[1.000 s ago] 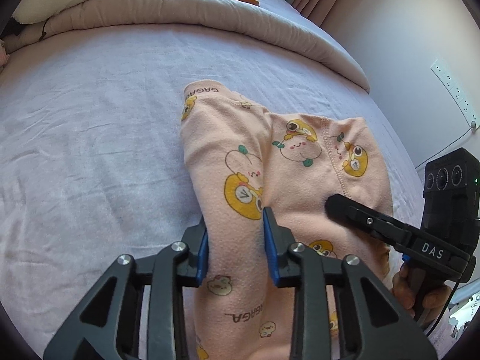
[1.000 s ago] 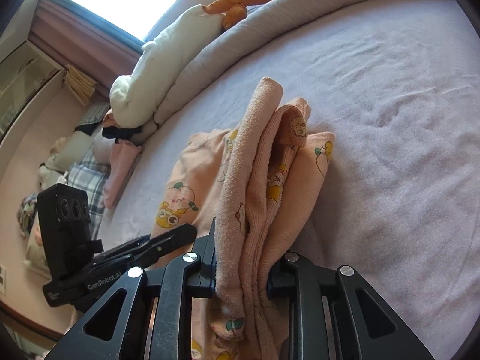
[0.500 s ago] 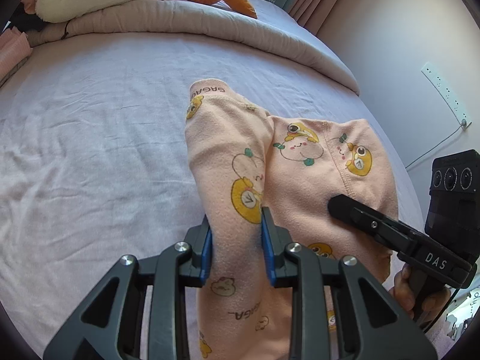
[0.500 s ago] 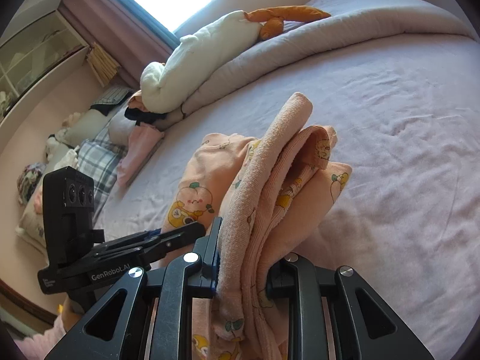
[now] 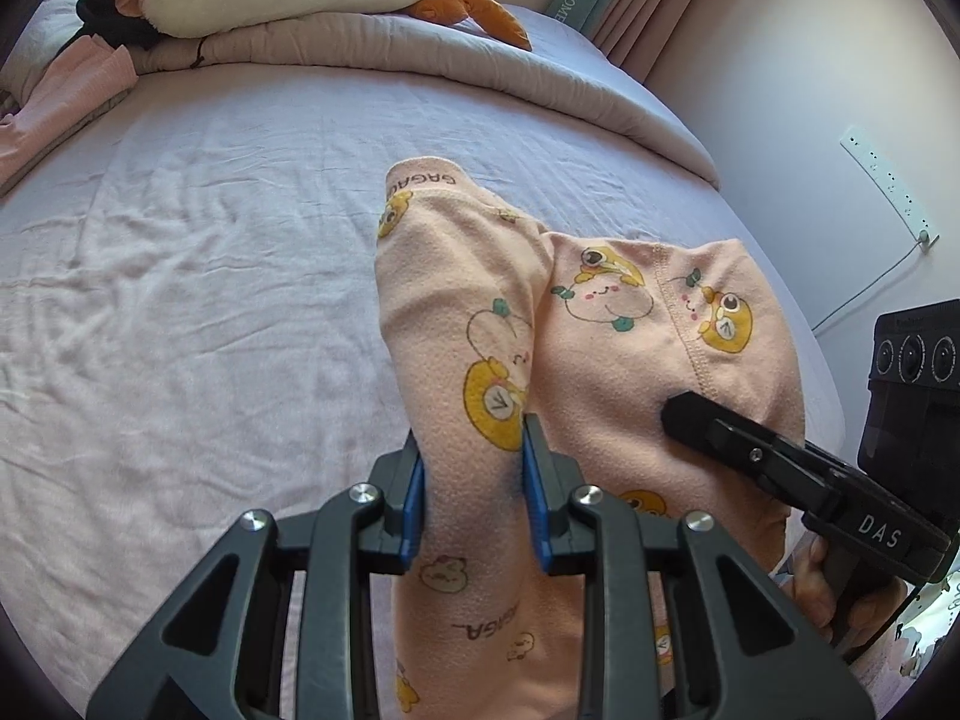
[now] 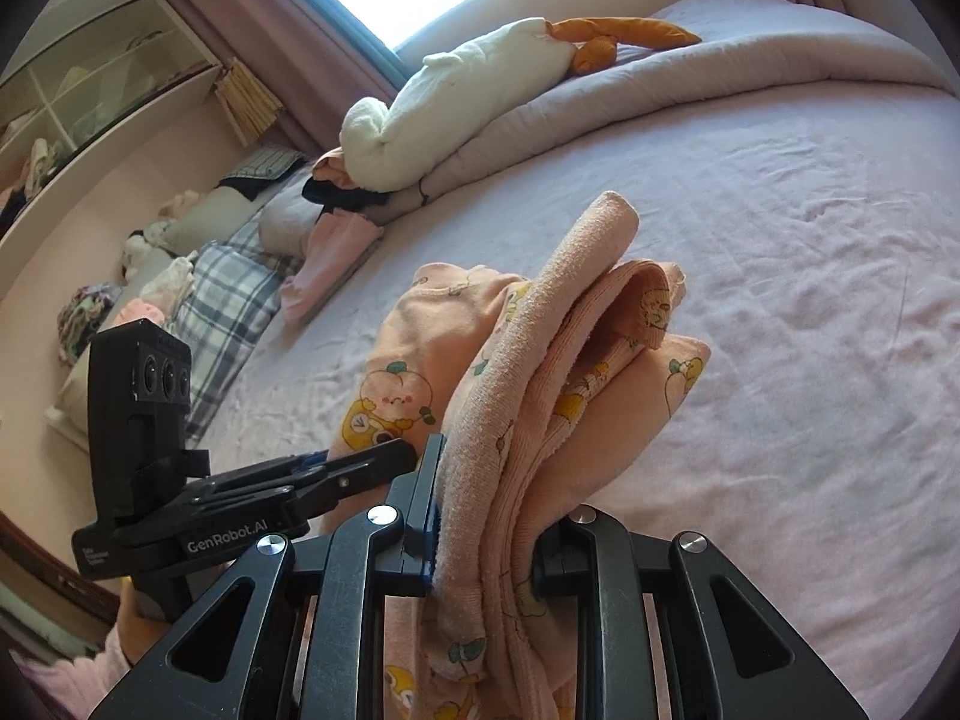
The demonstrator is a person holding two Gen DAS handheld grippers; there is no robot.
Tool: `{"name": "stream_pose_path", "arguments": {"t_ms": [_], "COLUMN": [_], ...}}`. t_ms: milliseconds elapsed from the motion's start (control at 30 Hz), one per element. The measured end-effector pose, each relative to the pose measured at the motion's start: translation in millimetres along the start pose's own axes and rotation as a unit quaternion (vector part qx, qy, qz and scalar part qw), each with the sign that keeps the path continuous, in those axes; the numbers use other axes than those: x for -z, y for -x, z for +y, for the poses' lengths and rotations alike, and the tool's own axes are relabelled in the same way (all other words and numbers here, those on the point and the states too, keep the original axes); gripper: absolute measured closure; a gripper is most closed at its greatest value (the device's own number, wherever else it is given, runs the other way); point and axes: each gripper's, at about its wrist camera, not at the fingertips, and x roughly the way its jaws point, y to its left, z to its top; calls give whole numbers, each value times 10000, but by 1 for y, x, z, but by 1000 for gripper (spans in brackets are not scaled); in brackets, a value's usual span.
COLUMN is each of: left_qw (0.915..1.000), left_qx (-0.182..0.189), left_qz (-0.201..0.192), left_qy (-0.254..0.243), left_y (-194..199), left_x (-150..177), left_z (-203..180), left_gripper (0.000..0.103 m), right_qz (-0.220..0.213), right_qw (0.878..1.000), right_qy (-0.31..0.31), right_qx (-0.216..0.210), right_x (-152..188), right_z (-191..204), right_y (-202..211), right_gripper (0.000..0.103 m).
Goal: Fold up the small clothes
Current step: 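Lift the shirt end with the right tool while the left tool holds the body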
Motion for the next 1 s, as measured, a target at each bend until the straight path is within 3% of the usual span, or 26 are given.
{"name": "stream_pose_path", "arguments": {"t_ms": [367, 1000], "left_qw": [9995, 9970], "left_qx": [-139, -336], "left_qz": [-243, -695], "left_qy": [141, 72], "left_y": [47, 98], "left_x": [32, 47], "left_z": [4, 3], "left_gripper": [75, 75], "right_qz": [5, -104], "right_qw": [9992, 9957], "right_qy": [313, 808], "right_qx": [-253, -440], "right_x": [12, 14], "right_z": [34, 70], "right_y": [9, 21], "right_gripper": [80, 80]}}
